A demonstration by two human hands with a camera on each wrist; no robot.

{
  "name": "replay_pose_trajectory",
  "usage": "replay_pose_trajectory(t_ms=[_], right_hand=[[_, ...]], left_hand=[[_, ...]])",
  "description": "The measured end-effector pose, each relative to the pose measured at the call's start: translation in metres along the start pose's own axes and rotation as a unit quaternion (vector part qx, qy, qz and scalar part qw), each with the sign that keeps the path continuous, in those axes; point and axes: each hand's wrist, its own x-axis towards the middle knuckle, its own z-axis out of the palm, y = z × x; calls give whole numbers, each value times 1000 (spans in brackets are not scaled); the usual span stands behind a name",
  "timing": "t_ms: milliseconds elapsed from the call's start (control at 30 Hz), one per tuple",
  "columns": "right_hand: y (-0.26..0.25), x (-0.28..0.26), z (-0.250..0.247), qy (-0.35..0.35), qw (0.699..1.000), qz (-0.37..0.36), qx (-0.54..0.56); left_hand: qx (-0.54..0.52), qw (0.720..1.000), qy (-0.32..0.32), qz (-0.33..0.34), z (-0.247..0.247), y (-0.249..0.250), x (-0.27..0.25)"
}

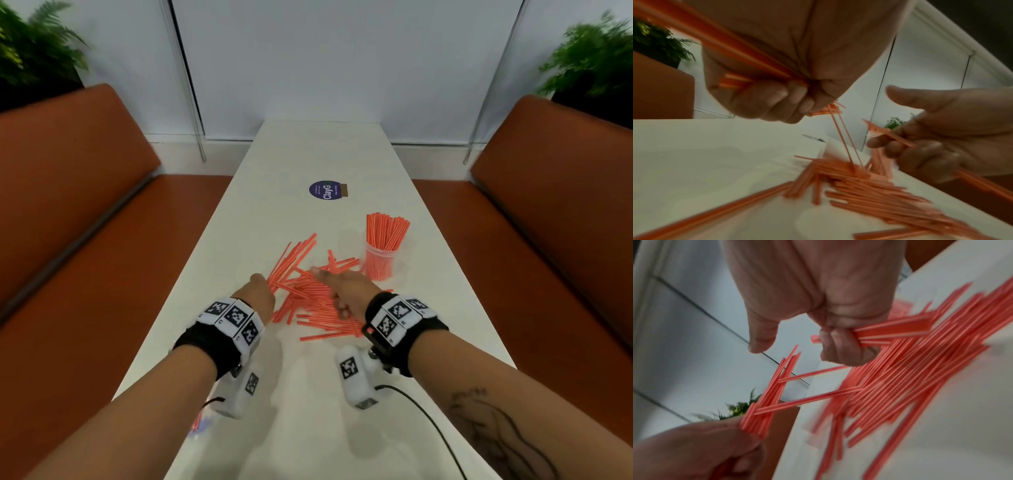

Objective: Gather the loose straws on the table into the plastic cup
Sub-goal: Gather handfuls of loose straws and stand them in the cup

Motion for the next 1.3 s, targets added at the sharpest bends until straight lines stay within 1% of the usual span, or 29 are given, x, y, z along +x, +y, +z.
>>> replay_pose_trajectory(t_ms=[100, 233, 333, 367, 433, 600, 667, 800, 867, 933, 1000, 1100, 1167, 1200, 1233, 1267, 1300], right_hand=[[-10, 7, 14, 4, 996, 23, 82], [-16, 12, 26, 10, 995, 31, 91], [-11, 24, 30, 55, 995, 0, 88], [-10, 27, 30, 73, 994, -15, 75], [-7, 33, 28, 101, 993, -42, 43], [-10, 37, 19, 120, 989, -61, 69], [-15, 39, 15, 129, 986, -71, 80], [-27, 36, 2, 165, 975, -108, 105], [-33, 33, -4, 187, 967, -128, 116], [-40, 29, -10, 181, 958, -145, 170], [-49, 25, -18, 173, 944, -170, 223], [-61, 21, -30, 194, 928, -214, 234], [-67, 17, -37, 183, 931, -232, 214], [-68, 15, -39, 163, 940, -237, 182], [-68, 11, -40, 135, 954, -237, 123], [-66, 6, -40, 103, 966, -235, 41], [-61, 3, -37, 73, 968, -236, -54]], left_hand=[[-1, 999, -7, 40, 10, 15, -1], [12, 995, -36, 94, 24, 32, -9], [-26, 994, -56, 93, 32, 39, -6], [-45, 993, -59, 92, 34, 41, -4], [-72, 990, -58, 110, 36, 46, -1], [-119, 978, -50, 165, 36, 53, -4], [-116, 979, -48, 162, 39, 52, 2], [-92, 982, -68, 153, 39, 48, 10], [-83, 979, -81, 168, 38, 46, 13], [-88, 974, -79, 195, 38, 43, 17], [-121, 971, -66, 196, 36, 40, 20], [-240, 957, -25, 159, 30, 39, 21], [-300, 943, 33, 139, 23, 43, 22], [-324, 934, 61, 136, 18, 46, 22], [-356, 921, 77, 141, 12, 52, 22], [-390, 905, 83, 149, 5, 59, 21], [-419, 891, 76, 157, -1, 66, 19]])
